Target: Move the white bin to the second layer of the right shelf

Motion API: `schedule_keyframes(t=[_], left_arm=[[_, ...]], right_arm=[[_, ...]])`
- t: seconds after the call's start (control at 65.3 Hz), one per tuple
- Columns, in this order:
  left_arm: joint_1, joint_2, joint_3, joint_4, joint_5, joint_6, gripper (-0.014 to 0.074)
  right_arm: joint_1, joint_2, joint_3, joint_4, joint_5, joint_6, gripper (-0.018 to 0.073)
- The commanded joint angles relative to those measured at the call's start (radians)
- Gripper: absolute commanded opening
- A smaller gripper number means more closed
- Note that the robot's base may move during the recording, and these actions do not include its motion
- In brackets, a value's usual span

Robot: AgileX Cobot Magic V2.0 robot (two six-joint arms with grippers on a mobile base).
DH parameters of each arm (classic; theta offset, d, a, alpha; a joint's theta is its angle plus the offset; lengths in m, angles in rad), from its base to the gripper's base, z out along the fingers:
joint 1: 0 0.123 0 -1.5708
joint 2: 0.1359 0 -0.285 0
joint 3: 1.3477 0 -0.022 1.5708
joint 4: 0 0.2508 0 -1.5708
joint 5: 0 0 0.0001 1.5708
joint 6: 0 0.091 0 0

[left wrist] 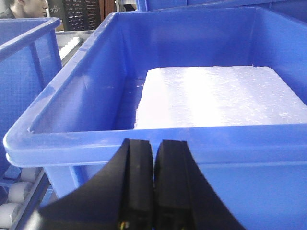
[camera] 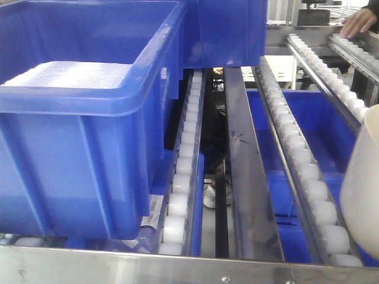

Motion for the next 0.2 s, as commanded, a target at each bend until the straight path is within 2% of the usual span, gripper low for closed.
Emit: schedule_keyframes(t=[0.0,0.184], left_arm=[[-0.005,-0.014,0.037,-0.006,-0.084,-0.003,0.0085],[-0.005,-0.014,0.037,-0.006,-0.084,-0.003,0.0085]], right_arm=[[0.002,-0.020,-0.017,-0.007,-0.094,-0.002,0.0056],[0.002,-0.020,-0.017,-0.007,-0.094,-0.002,0.0056]])
